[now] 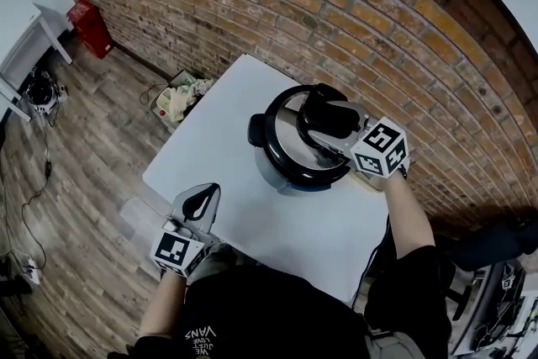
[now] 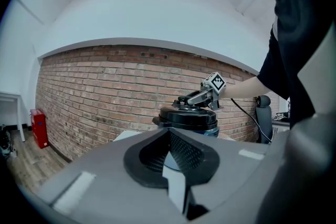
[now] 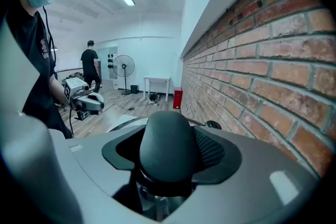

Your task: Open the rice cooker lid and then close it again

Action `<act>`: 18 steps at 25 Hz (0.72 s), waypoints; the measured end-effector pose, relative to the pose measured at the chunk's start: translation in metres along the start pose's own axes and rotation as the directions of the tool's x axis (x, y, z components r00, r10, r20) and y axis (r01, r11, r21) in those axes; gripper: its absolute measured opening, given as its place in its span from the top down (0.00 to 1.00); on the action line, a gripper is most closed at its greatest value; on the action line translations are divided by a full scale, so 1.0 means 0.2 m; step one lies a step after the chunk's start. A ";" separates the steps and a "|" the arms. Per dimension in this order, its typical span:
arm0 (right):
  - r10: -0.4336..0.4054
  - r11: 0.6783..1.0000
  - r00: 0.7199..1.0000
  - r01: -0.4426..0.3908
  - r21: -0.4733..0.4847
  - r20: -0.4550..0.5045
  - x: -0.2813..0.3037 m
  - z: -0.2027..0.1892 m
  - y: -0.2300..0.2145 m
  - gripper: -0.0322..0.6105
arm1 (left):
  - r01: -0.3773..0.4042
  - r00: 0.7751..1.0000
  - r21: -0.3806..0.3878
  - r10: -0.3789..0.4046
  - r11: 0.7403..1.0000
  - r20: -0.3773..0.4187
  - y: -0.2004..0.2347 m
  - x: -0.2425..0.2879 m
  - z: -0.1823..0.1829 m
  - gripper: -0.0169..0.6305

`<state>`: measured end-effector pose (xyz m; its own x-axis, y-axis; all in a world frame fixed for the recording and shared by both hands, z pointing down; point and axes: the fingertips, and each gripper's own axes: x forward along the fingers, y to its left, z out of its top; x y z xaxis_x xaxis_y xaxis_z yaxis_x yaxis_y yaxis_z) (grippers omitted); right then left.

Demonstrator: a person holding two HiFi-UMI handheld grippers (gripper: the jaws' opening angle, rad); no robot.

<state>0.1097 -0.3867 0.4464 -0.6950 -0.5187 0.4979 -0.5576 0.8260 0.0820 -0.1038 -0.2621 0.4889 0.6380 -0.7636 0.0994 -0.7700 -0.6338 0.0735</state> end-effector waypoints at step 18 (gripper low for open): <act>-0.224 0.974 0.939 0.209 0.083 0.261 -0.35 0.14 0.02 0.50 | 0.043 0.998 0.039 -0.045 0.998 0.053 -0.23 0.04 0.13 0.97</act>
<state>0.1426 -0.3535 0.3880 -0.6462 -0.7295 0.2242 -0.7265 0.6779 0.1121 -0.0630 -0.2429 0.4598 0.6718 -0.7395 0.0430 -0.7408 -0.6707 0.0386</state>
